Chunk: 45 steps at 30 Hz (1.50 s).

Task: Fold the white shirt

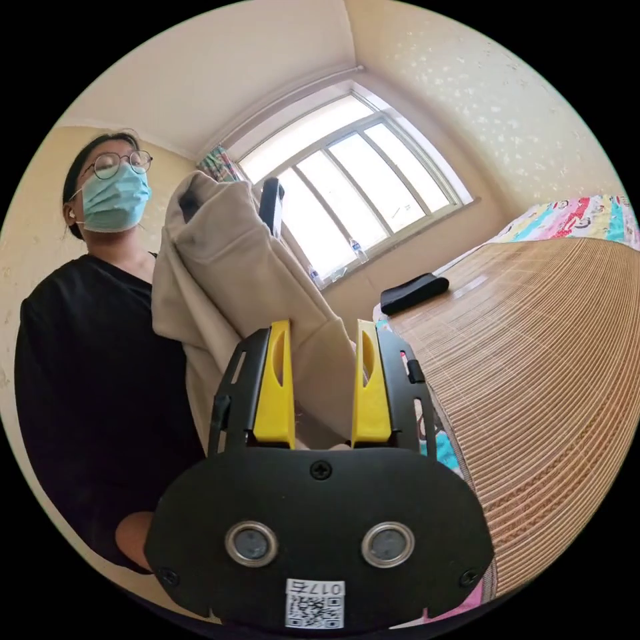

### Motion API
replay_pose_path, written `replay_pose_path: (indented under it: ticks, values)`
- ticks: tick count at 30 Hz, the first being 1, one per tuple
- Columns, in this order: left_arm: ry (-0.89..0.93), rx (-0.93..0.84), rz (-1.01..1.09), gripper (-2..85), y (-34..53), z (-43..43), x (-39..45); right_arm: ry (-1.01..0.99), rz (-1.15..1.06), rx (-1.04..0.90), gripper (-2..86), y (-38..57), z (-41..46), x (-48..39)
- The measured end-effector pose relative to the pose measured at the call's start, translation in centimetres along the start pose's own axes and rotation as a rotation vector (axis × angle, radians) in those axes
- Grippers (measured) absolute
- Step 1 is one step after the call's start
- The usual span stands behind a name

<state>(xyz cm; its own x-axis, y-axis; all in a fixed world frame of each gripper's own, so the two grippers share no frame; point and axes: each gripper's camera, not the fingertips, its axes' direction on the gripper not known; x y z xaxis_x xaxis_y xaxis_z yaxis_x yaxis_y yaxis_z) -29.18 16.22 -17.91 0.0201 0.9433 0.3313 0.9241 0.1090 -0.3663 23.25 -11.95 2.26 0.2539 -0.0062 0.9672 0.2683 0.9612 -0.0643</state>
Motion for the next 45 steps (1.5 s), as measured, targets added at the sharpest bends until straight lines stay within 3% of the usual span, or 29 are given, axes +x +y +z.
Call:
replay_pose_path:
  ticks: [6,10,13,15,20,23,27,32,36,39,43,45]
  values:
    - [0.060,0.065,-0.049,3.7,1.2,-0.8,-3.4,-0.219,0.022,0.009,6.7,-0.1,5.2,1.5]
    - [-0.001,0.034,-0.053,3.8,0.6,-2.5,-3.6,0.068,0.020,0.101,4.1,-0.7,4.7,-0.1]
    - [-0.246,-0.013,0.001,3.8,-0.3,-5.2,-0.4,0.403,0.120,0.239,3.6,-1.6,0.0,-1.7]
    - [-0.505,-0.050,-0.004,3.9,-0.8,-7.6,2.4,0.613,0.169,0.328,3.5,-2.9,-4.1,-3.9]
    - [-0.927,-0.044,0.026,4.0,-1.5,-10.6,7.9,0.891,0.072,0.389,3.4,-7.2,-6.3,-10.3]
    - [-1.096,-0.054,0.075,4.0,-1.0,-11.9,10.7,0.889,-0.023,0.500,3.3,-9.3,-6.8,-14.7]
    - [-1.310,0.018,0.045,4.0,0.1,-14.0,12.1,0.959,-0.168,0.496,3.2,-12.8,-3.0,-19.8]
    - [-1.360,0.127,0.009,4.0,1.2,-16.1,9.4,1.026,-0.307,0.517,3.2,-16.1,1.9,-24.8]
    - [-1.527,0.060,0.179,3.9,-3.2,-10.8,6.8,0.912,-0.585,0.476,3.2,-18.6,2.7,-29.0]
    - [-1.486,-0.058,0.324,3.8,-8.6,-5.4,4.1,0.897,-0.655,0.495,3.2,-20.4,2.0,-31.8]
    - [-1.596,-0.193,0.435,3.2,-14.4,0.7,-0.6,1.009,-0.638,0.557,3.0,-22.1,0.8,-33.2]
    - [-1.804,-0.246,0.404,3.1,-18.0,1.4,-5.5,1.100,-0.549,0.558,2.9,-24.3,-0.2,-30.8]
